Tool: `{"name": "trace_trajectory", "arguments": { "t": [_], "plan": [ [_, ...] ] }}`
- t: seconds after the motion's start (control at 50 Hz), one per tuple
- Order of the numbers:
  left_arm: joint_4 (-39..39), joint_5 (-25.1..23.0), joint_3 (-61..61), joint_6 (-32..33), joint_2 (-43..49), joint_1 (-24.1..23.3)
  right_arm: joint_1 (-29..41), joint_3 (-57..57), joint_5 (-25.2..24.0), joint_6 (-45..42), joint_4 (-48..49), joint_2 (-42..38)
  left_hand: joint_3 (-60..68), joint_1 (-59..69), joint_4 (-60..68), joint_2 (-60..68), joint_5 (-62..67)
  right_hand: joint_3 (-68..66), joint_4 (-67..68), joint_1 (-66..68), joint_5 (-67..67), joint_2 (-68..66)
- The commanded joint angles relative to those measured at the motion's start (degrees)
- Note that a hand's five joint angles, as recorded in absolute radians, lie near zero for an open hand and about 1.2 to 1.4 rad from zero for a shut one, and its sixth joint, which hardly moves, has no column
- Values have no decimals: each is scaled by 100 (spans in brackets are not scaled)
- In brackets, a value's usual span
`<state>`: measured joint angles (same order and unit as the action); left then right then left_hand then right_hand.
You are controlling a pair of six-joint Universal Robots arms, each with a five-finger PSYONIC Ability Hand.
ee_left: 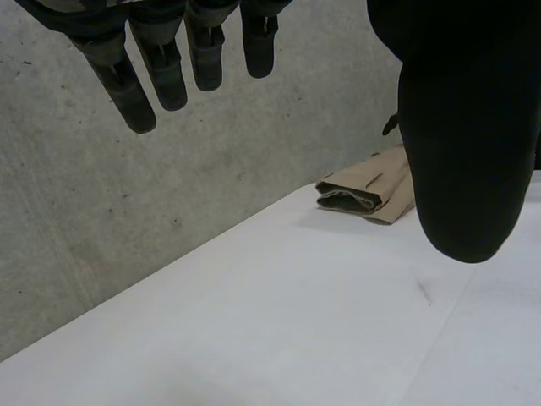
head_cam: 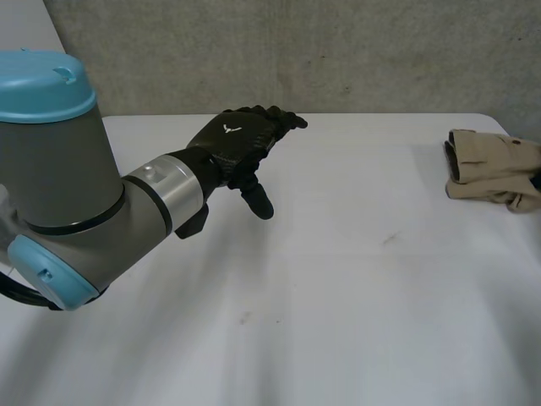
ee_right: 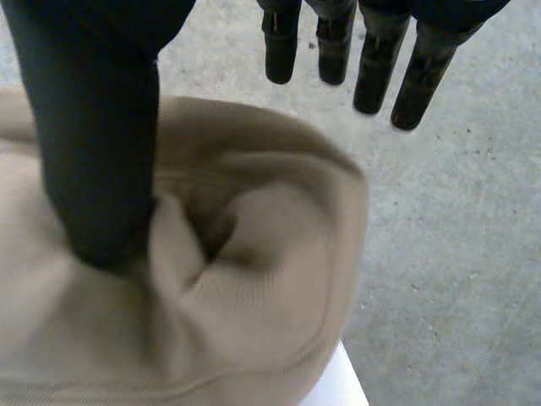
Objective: Fold the laundry.
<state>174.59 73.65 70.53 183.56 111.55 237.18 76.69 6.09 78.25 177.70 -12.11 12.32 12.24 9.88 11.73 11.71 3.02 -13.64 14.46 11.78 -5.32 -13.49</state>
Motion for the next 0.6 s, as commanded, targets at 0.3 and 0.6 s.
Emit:
{"name": "trace_trajectory", "arguments": {
  "t": [0.3, 0.6],
  "plan": [
    [-4, 18, 137, -180, -344, 13, 477, 1095, 585, -3100, -951, 2159, -169, 67, -118, -115, -247, 364, -446, -178, 532, 349],
    [611, 660, 207, 92, -819, 1092, 3456, 4010, 727, -1891, -110, 4250, -224, 12, -173, -171, -302, 364, -446, -178, 532, 349]
  ]
}}
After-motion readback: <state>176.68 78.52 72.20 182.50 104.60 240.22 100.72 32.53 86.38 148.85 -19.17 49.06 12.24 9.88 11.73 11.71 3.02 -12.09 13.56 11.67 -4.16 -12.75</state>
